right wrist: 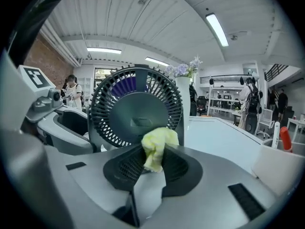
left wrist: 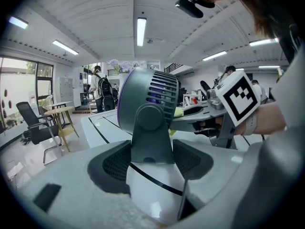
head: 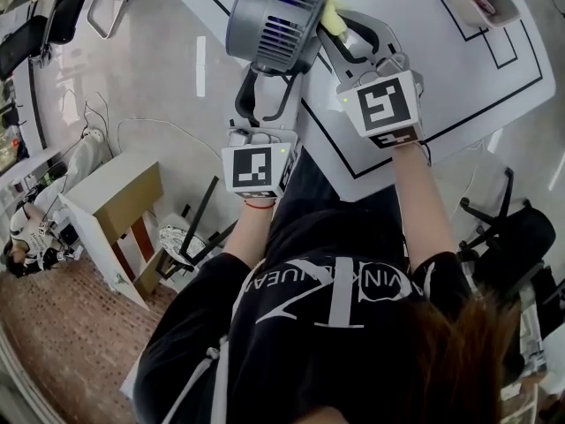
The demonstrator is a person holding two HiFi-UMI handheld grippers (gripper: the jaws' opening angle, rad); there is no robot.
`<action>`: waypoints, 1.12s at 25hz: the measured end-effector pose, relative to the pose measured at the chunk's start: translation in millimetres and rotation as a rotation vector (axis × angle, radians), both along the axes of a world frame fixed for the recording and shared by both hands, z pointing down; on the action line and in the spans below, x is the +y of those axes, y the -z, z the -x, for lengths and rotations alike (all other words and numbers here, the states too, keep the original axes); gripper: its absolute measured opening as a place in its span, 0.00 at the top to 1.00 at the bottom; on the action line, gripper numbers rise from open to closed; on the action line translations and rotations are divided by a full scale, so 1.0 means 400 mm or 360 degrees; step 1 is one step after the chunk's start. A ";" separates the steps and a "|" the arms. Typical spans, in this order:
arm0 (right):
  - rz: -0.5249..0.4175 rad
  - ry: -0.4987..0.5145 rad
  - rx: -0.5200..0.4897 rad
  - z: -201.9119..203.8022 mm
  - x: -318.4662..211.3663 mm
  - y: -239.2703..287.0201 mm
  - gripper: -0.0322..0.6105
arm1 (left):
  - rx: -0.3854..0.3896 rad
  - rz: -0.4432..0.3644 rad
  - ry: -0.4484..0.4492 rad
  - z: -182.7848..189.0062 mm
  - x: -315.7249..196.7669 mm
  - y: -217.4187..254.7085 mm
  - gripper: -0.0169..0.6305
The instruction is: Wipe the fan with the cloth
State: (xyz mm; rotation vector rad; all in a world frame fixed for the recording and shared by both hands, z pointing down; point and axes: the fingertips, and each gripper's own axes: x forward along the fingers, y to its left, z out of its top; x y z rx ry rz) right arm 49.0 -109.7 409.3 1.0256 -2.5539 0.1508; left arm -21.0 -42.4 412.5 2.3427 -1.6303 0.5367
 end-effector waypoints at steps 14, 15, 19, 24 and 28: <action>0.0091 0.0079 -0.0162 0.034 0.093 0.063 0.81 | 0.0014 0.0017 -0.0001 0.006 0.001 -0.015 0.54; 0.0091 0.0082 -0.0173 0.034 0.097 0.070 0.81 | 0.0014 0.0018 0.0000 0.005 0.000 -0.016 0.54; 0.0093 0.0083 -0.0235 0.031 0.114 0.095 0.81 | 0.0013 0.0025 0.0005 0.002 0.001 -0.020 0.54; 0.0089 0.0080 -0.0305 0.029 0.125 0.129 0.81 | 0.0009 0.0028 0.0014 0.003 0.001 -0.020 0.54; 0.0053 0.0117 -0.0323 0.027 0.131 0.156 0.81 | 0.0001 0.0027 0.0025 0.002 -0.001 -0.020 0.54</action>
